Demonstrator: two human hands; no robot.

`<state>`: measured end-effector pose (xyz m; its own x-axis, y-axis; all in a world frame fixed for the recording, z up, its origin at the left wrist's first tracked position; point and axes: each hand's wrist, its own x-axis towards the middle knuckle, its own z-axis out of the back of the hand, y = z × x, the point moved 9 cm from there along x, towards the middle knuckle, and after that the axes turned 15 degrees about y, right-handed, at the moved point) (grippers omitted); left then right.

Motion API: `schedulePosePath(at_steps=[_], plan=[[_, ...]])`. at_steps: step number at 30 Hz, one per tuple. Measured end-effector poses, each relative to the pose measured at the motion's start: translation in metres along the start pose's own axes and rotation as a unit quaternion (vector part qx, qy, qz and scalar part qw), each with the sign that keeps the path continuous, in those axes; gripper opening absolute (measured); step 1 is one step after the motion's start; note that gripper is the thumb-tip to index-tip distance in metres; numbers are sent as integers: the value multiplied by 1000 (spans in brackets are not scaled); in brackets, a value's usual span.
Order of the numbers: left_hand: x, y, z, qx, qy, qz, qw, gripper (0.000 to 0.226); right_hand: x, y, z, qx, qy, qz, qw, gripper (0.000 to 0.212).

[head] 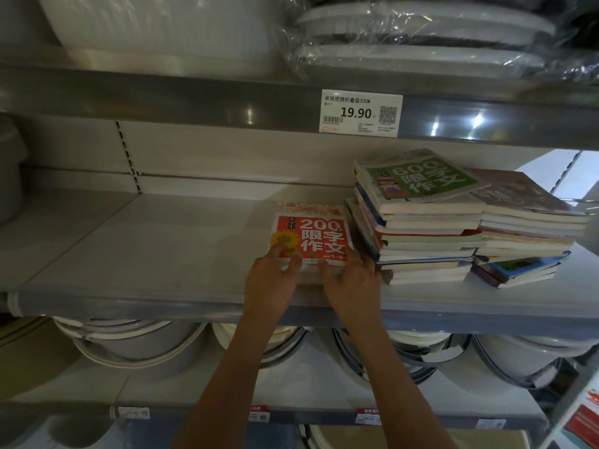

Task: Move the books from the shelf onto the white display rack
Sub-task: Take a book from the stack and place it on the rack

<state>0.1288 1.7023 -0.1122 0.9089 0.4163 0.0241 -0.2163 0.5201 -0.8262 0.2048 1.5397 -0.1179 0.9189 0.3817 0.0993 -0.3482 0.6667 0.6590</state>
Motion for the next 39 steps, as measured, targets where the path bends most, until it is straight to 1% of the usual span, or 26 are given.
schedulePosePath(at_steps=[2,5,9,13,15,17,18,21,24,26,29,32,36,37,39], plan=[[6,1,-3,-7,3,12,1000,42,3,-1,1,-21,-2,-14,1000,66],[8,-1,-10,11,6,21,1000,50,6,-6,2,-50,18,-44,998,74],[10,3,-18,-26,14,42,999,59,12,-12,-3,-53,39,-70,995,80],[9,3,-19,-53,31,36,997,59,12,-9,1,-5,26,-42,999,79],[7,3,-14,-35,24,36,998,58,7,-4,0,-8,22,-32,999,80],[5,2,-6,-5,13,32,999,52,3,-3,-5,14,26,-25,999,85],[5,2,-1,2,7,31,999,47,2,-4,-6,28,35,-23,999,85],[7,3,10,-27,8,34,999,39,6,-5,-3,54,70,-24,996,71],[12,1,5,-16,43,39,998,38,6,-2,4,69,80,-23,994,65],[11,-1,3,-9,41,44,998,38,4,4,2,68,88,-23,994,64],[7,-1,7,-39,10,50,998,37,4,11,-1,54,95,-24,994,64],[5,-4,15,-68,-29,43,996,34,5,17,5,79,90,-19,993,57],[-1,-13,29,-201,-69,31,977,48,3,26,24,130,54,-5,990,51],[-3,-15,31,-227,-75,24,971,48,2,29,29,145,43,-6,988,51],[-9,-23,37,-251,-84,3,964,41,-3,34,38,161,30,-8,986,52]])
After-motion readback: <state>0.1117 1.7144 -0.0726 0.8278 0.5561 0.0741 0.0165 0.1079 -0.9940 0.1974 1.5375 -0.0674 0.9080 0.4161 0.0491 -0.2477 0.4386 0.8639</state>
